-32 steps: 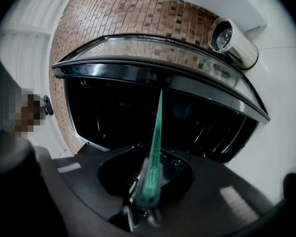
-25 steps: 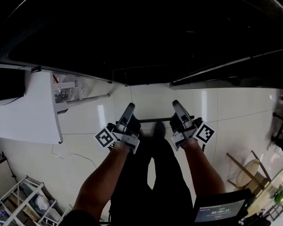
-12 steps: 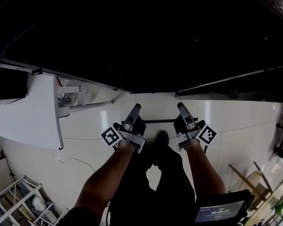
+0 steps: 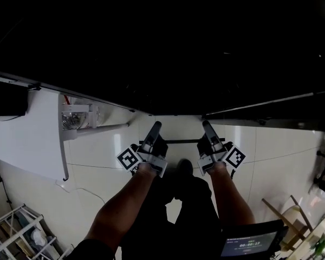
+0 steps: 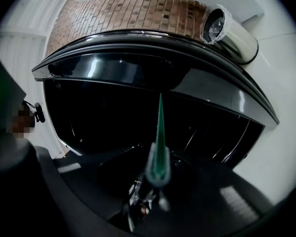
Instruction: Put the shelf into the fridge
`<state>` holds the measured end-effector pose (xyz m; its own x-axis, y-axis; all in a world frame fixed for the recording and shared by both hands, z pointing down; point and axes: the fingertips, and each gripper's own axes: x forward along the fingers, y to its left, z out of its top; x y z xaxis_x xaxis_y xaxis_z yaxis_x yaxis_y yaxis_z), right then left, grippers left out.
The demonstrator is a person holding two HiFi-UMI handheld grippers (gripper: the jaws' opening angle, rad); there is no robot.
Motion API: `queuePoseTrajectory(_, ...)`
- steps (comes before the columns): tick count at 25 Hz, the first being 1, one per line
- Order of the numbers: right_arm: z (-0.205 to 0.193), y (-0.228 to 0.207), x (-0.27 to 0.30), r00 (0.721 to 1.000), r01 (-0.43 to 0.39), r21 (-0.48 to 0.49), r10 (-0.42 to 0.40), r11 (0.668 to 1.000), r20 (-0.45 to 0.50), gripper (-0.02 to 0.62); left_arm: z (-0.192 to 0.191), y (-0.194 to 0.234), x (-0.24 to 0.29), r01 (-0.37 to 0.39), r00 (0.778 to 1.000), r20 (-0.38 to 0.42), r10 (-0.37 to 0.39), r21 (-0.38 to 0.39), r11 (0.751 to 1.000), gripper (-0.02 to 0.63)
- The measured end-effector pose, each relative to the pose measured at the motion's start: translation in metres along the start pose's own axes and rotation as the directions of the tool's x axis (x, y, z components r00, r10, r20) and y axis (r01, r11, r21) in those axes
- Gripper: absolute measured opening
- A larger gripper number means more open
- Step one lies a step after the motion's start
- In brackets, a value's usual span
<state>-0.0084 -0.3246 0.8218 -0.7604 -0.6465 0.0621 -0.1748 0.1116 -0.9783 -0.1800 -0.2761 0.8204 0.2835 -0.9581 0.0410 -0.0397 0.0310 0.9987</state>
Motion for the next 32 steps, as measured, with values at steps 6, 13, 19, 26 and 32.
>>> queuePoseTrajectory(6,0.005,-0.004,0.012,0.999,-0.011,-0.007,0.011,1.0,0.032,0.041,0.013,0.003,0.012,0.0,0.999,0.053,0.0,-0.003,1.0,0.011)
queuePoseTrajectory(13,0.017,-0.009,0.026,0.997,0.03,-0.032,-0.028,0.999,0.066,0.086,0.024,0.005,0.024,-0.022,0.987,0.159,0.026,-0.028,0.999,0.008)
queuePoseTrajectory(19,0.01,-0.019,0.014,0.994,0.096,-0.052,-0.093,0.994,0.052,0.182,0.028,0.007,0.029,-0.011,0.978,0.208,0.023,-0.062,0.998,0.006)
queuePoseTrajectory(26,-0.002,0.001,0.008,0.997,0.071,-0.059,-0.069,0.996,0.033,0.052,0.033,0.011,0.032,-0.019,0.964,0.263,0.041,-0.083,0.996,0.008)
queuePoseTrajectory(32,0.002,-0.01,0.01,0.991,0.127,-0.042,-0.125,0.991,0.045,0.051,0.032,0.016,0.032,-0.072,0.96,0.259,0.101,-0.119,0.99,0.023)
